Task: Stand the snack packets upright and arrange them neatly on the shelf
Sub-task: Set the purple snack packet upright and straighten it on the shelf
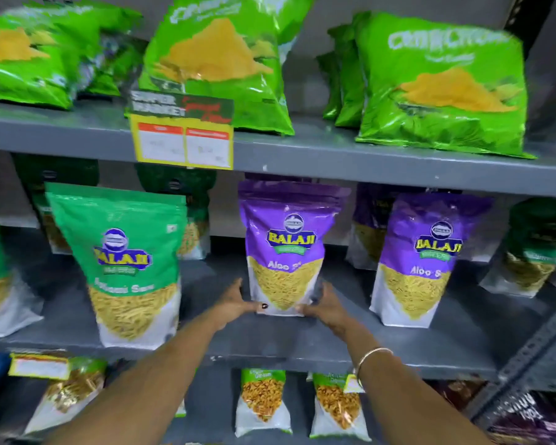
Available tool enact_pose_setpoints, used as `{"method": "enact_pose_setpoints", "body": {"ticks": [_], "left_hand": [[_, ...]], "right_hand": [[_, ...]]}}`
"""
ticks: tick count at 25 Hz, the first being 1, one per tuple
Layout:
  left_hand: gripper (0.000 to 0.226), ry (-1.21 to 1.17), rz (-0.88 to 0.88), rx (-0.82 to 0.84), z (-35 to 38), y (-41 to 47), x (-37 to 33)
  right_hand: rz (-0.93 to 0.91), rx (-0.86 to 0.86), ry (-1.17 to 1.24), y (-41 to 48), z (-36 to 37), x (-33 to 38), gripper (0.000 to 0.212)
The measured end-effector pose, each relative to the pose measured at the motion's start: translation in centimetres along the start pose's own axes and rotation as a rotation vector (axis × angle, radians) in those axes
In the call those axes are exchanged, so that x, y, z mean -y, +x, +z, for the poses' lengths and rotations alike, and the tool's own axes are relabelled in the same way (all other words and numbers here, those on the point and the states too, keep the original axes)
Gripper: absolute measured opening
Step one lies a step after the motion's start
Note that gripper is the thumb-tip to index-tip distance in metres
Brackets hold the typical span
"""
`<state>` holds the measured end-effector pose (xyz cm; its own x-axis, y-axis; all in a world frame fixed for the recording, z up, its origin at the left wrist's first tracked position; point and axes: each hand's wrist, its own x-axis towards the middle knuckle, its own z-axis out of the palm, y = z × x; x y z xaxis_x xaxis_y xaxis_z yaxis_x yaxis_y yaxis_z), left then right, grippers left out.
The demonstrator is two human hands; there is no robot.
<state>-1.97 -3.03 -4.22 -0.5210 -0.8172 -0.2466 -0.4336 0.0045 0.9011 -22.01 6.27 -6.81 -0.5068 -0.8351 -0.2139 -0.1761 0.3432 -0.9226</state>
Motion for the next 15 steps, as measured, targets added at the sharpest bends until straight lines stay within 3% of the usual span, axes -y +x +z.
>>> {"method": "enact_pose_setpoints", "body": {"ticks": [5,9,15], "left_hand": [[0.046,-0.19,0.084,-0.094,2.1,1.4,-0.2],[0.049,-0.183,0.059,-0.177,2.5,-0.4,-0.2],[0.046,-0.116,0.038,-0.149,2.8,-5.0,1.0]], "right_hand": [[-0.112,0.109,0.087,0.4,0.2,1.2,0.069],[-0.105,0.086,0.065,-0.5,0.2,0.5,0.068],[-0.079,0.059,-0.012,-6.2,0.0,0.0,0.069]]}}
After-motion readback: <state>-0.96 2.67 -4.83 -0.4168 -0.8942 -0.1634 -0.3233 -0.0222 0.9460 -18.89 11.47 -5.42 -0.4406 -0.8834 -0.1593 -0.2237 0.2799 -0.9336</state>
